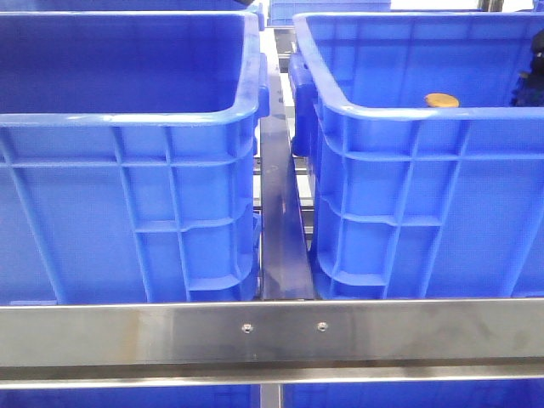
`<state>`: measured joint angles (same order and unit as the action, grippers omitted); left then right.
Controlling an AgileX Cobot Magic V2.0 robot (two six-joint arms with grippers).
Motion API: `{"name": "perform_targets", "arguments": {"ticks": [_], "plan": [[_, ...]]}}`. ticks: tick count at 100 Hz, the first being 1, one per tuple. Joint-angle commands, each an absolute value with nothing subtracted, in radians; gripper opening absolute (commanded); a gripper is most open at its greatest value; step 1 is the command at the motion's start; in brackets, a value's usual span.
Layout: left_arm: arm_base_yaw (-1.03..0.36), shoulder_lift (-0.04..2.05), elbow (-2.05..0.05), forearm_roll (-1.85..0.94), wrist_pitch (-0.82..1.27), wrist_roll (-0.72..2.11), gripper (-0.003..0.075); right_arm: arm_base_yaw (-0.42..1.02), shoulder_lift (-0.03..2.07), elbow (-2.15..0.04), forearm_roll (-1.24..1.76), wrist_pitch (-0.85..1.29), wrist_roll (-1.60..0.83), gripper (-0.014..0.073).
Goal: Pick red and yellow buttons and place in box
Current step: 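Release the left gripper and move the red button into the crate with the right gripper, then set the red button down beside the yellow one and open the right gripper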
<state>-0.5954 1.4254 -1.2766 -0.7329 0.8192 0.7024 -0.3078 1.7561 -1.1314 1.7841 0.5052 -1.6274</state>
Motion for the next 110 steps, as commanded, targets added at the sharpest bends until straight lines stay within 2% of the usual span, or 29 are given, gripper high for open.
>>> {"name": "perform_targets", "arguments": {"ticks": [1,20,74,84,96,103,110], "plan": [[-0.601,1.387,-1.307,-0.782,0.792,0.695,0.0661,-0.29,1.738,-1.182,1.827,0.561,-1.671,0.0281],[-0.601,1.387,-1.307,-0.782,0.792,0.695,0.0661,-0.251,1.788,-1.198,1.838,0.499,-1.758,0.0281],[-0.601,1.387,-1.307,-0.784,0.792,0.695,0.0661,-0.251,1.851,-1.207,1.845,0.451,-1.77,0.0286],[-0.601,1.387,-1.307,-0.786,0.792,0.695,0.0661,-0.251,1.851,-1.207,1.845,0.455,-1.77,0.0376],[-0.601,1.387,-1.307,-0.786,0.792,0.695,0.0661,-0.251,1.848,-1.207,1.855,0.457,-1.77,0.0548],[-0.601,1.387,-1.307,-0.786,0.792,0.695,0.0661,-0.252,1.847,-1.207,1.865,0.455,-1.77,0.0591],[-0.601,1.387,-1.307,-0.786,0.792,0.695,0.0661,-0.256,1.847,-1.207,1.881,0.454,-1.77,0.0596]]}}
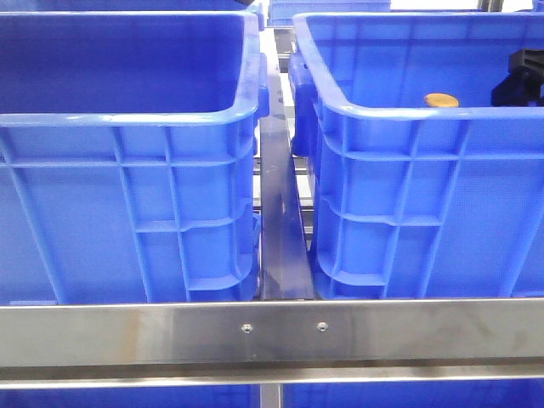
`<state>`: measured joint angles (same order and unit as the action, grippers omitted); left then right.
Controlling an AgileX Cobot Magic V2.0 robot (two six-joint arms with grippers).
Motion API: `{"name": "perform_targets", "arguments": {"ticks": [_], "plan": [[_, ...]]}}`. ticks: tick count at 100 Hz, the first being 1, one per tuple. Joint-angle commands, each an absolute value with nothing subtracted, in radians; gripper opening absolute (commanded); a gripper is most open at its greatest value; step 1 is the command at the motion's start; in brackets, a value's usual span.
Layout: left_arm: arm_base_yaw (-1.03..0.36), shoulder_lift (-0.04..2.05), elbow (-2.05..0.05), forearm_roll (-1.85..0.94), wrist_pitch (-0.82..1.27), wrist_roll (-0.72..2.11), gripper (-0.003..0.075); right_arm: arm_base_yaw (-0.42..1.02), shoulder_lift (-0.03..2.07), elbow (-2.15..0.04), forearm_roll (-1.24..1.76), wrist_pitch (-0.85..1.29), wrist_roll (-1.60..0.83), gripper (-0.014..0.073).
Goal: Pick red and yellow buttons and place in box
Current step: 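Set the red button down beside the yellow one and open the right gripper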
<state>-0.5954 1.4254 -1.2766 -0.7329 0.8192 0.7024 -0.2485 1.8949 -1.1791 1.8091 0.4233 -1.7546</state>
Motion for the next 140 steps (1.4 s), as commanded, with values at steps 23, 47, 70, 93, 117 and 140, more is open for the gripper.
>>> {"name": "perform_targets", "arguments": {"ticks": [23,47,70,93,117,140], "plan": [[-0.601,1.387,-1.307,-0.786,0.792,0.695,0.0661,-0.258,1.831,-1.206,1.886,0.493,-1.77,0.0596],[-0.601,1.387,-1.307,-0.786,0.792,0.695,0.0661,-0.258,1.735,-1.191,1.86,0.567,-1.771,0.0595],[-0.601,1.387,-1.307,-0.786,0.751,0.695,0.0643,-0.258,1.593,-1.057,1.845,0.591,-1.785,0.0318],[-0.601,1.387,-1.301,-0.786,0.737,0.695,0.0275,-0.258,1.416,-0.921,1.844,0.623,-1.79,-0.006],[-0.601,1.343,-1.217,-0.786,0.644,0.695,-0.002,-0.257,1.231,-0.808,1.844,0.66,-1.79,-0.0064],[-0.601,1.231,-1.065,-0.786,0.429,0.69,-0.002,-0.257,1.055,-0.7,1.846,0.592,-1.79,-0.0064]]}}
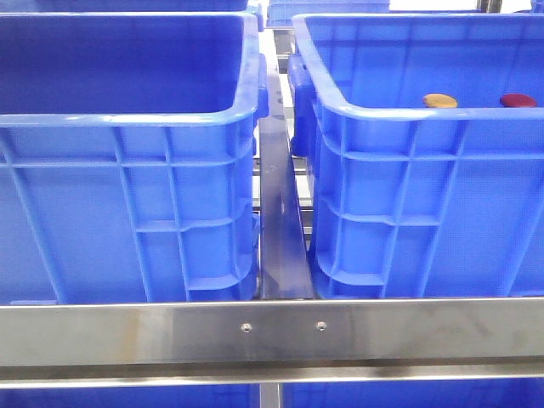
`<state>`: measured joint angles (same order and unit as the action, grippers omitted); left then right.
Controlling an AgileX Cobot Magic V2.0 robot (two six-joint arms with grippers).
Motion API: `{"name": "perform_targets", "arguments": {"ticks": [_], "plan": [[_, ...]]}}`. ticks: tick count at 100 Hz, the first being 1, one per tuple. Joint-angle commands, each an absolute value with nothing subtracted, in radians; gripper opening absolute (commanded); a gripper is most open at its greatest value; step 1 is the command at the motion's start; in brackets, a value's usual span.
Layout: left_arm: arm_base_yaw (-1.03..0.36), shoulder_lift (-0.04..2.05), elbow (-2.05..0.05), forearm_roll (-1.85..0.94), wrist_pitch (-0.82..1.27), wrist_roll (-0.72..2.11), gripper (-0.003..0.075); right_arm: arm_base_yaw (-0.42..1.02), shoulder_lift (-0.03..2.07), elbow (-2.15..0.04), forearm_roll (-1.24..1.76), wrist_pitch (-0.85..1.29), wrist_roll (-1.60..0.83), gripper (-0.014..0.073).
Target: Pick red and yellow buttons and place in box
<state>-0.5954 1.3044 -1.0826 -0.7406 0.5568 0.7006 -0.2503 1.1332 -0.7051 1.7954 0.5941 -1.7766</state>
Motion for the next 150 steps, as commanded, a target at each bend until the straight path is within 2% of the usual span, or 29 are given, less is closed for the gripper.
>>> {"name": "perform_targets", "arguments": {"ticks": [1,13,28,54,85,115,150], "plan": [[-0.601,1.227,-1.055,-0.786,0.413,0.69,-0.002,-0.257,1.044,-0.697,1.846,0.583,-1.79,-0.0064],[-0.601,1.162,-0.974,-0.786,0.299,0.69,-0.002,-0.235,0.961,-0.654,1.854,0.492,-1.79,-0.0064],[-0.608,1.088,-0.875,-0.786,0.176,0.69,-0.002,-0.141,0.892,-0.615,1.856,0.367,-1.79,-0.0064],[-0.687,1.017,-0.746,-0.787,-0.033,0.69,-0.002,-0.037,0.725,-0.553,1.856,0.209,-1.79,-0.0064],[-0.752,1.004,-0.687,-0.787,-0.076,0.69,-0.002,-0.026,0.567,-0.378,1.892,0.246,-1.79,-0.0064],[-0.754,0.943,-0.635,-0.787,-0.082,0.69,-0.002,-0.026,0.363,-0.273,1.901,0.25,-1.79,-0.0064],[-0.754,0.939,-0.619,-0.787,-0.076,0.69,-0.002,-0.026,0.332,-0.267,1.901,0.28,-1.79,-0.0064]]}}
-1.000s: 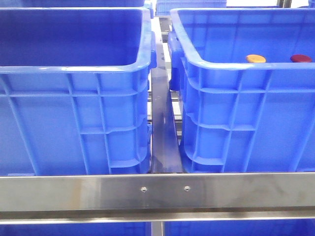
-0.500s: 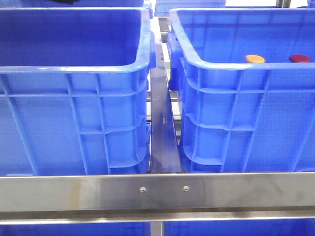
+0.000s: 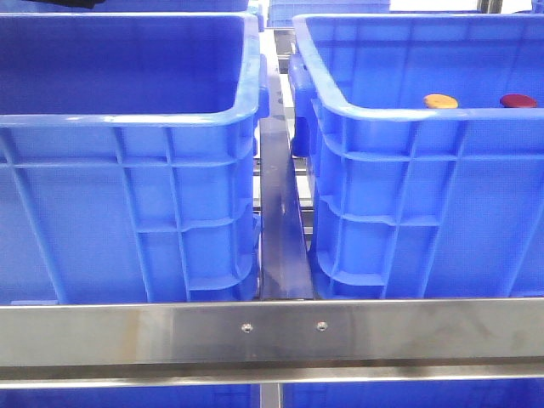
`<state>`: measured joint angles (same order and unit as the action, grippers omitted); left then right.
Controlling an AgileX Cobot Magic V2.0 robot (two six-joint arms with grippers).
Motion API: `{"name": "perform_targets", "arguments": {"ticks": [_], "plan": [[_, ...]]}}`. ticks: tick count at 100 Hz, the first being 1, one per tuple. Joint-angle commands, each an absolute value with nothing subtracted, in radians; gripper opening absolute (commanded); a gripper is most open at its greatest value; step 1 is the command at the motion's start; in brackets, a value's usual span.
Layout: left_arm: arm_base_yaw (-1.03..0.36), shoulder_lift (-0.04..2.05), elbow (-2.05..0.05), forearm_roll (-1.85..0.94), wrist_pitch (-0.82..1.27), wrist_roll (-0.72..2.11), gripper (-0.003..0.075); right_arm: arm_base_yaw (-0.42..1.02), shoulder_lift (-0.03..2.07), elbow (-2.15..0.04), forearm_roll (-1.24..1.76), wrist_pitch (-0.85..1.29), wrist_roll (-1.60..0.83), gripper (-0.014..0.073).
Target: Pick red and yellow buttons and place in box
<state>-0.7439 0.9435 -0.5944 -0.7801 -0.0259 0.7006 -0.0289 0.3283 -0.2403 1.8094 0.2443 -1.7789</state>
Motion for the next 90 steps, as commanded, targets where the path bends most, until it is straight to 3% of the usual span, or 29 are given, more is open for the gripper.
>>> {"name": "perform_targets", "arguments": {"ticks": [1,55,90], "plan": [[-0.754,0.939,-0.619,-0.787,-0.076,0.69,-0.002,-0.026,0.332,-0.267,1.901,0.28,-1.79,-0.0064],[-0.754,1.019,-0.609,-0.787,-0.076,0.69,-0.002,-0.026,0.332,-0.267,1.901,0.28,-1.79,-0.0064],[-0.75,1.023,-0.607,-0.787,-0.182,0.69,-0.002,-0.026,0.332,-0.267,1.901,0.28,-1.79,-0.0064]]}}
